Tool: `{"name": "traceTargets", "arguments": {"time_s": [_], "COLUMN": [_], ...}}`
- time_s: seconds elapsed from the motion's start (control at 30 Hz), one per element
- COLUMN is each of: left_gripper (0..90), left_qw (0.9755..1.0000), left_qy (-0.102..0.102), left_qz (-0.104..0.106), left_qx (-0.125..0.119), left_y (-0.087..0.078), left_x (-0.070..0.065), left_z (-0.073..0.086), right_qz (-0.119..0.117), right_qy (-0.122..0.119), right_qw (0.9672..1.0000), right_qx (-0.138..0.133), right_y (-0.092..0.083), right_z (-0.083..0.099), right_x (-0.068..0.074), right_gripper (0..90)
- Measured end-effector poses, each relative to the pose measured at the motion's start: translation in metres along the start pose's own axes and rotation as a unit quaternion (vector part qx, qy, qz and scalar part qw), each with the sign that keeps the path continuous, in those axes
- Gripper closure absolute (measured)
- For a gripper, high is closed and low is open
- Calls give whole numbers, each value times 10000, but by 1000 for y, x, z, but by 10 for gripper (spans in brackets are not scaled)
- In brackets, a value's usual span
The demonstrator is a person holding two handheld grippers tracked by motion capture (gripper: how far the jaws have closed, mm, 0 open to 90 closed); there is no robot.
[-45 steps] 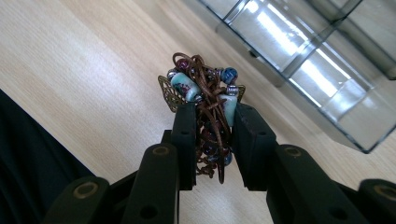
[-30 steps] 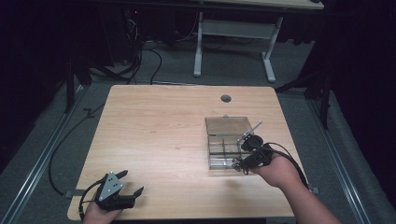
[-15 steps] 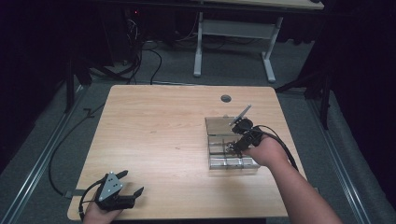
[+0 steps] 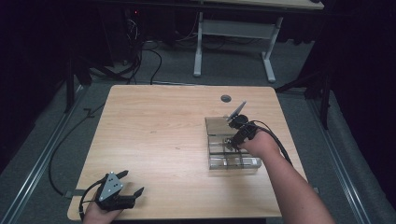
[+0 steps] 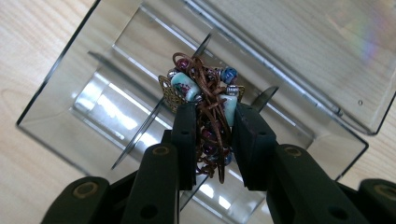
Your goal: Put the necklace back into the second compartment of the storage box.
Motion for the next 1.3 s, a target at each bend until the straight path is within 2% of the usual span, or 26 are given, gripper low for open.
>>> {"name": "traceTargets", "arguments": {"time_s": [0.03,0.07,0.1,0.23,0.33,0.43,0.63,0.8,0.93,1.13,1.3], "left_gripper": [158,158,158,158,158,158,158,158,158,158,158], "left_qw": [10000,10000,10000,10000,10000,10000,10000,10000,10000,10000,10000], "left_qy": [-1,0,1,-1,1,4,7,12,5,0,9], "left_qz": [0,0,2,8,21,20,25,15,11,9,19], "left_qx": [0,-6,-7,-20,-19,-17,-14,5,2,2,7], "left_y": [0,0,0,0,0,0,0,0,0,0,0], "left_x": [0,0,0,0,0,0,0,0,0,0,0], "left_z": [0,0,0,0,0,0,0,0,0,0,0], "right_qz": [-7,6,15,45,67,123,124,82,-8,19,-72], "right_qy": [83,13,89,114,30,133,112,164,104,208,200], "right_qw": [10000,10000,10000,9999,9998,9995,9993,9991,9994,9991,9993], "right_qx": [27,4,33,81,173,264,349,376,324,367,311], "right_y": [1,3,5,10,16,22,30,37,41,44,43], "right_z": [0,-2,-2,-4,-5,-5,-6,-4,-3,-4,-5], "right_x": [0,-2,-3,-6,-8,-10,-10,-9,-8,-7,-6], "right_gripper": [717,716,716,716,716,716,716,715,714,710,650]}}
Point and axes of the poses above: each handheld gripper's, and its own axes: y roughly forward along the jaws, z roughly out of its underside, x roughly to its left, the point moved 8 cm from there along y, roughly forward along the jaws, and after that the axes turned 3 degrees about y, right-handed, at the moved point
